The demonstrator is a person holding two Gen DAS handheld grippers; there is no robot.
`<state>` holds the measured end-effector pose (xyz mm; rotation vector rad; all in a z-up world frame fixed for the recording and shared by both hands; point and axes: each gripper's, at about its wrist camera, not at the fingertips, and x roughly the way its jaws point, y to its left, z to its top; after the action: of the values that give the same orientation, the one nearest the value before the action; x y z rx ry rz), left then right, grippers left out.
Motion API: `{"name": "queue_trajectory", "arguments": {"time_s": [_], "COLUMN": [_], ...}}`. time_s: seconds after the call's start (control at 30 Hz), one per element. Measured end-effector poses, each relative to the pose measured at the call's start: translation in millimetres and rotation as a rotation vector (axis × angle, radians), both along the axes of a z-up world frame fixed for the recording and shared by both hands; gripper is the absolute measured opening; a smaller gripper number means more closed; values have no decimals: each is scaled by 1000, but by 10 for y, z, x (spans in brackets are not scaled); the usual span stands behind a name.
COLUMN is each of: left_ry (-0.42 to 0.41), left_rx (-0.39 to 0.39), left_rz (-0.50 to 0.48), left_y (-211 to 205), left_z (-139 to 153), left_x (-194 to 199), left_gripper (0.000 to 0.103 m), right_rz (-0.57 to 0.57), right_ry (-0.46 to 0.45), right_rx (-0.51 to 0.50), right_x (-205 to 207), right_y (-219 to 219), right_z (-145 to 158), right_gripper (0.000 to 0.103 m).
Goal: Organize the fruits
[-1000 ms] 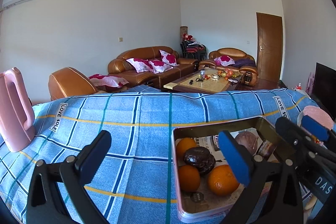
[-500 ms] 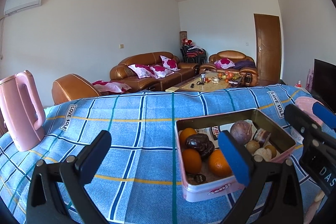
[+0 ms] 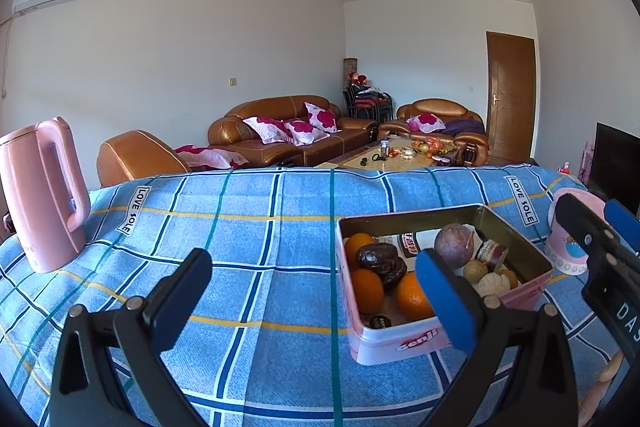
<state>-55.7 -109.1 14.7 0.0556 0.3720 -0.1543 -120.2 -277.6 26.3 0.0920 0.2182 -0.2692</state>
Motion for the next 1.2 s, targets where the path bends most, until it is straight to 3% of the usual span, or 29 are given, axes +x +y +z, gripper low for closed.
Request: {"name": "queue_trajectory", "arguments": {"time_s": [1.2], "left_ry": [-22], "left_rx": [12], "left_rz": [16], "left_y": [-18], "left_z": [16], "left_x": [-42], "left_gripper": [103], "right_rz": [-43], "right_ry": [11], "right_rx": [-8], "right_x": [-16], "right_y": [2], "right_z": [16], "right_gripper": [79]}}
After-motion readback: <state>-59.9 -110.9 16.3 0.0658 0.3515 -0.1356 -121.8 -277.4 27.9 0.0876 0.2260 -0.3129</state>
